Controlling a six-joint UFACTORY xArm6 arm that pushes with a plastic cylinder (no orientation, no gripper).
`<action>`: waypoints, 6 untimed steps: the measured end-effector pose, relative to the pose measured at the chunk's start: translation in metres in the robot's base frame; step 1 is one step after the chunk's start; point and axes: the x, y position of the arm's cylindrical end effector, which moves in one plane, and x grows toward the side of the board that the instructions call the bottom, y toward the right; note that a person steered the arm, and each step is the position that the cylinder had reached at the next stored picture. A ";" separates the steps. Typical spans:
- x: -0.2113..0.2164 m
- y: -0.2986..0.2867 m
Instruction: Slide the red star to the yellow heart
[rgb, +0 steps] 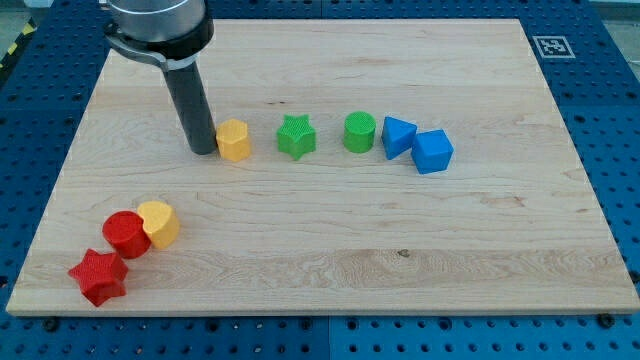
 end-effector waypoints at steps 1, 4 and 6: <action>-0.005 0.008; -0.012 0.026; 0.016 -0.047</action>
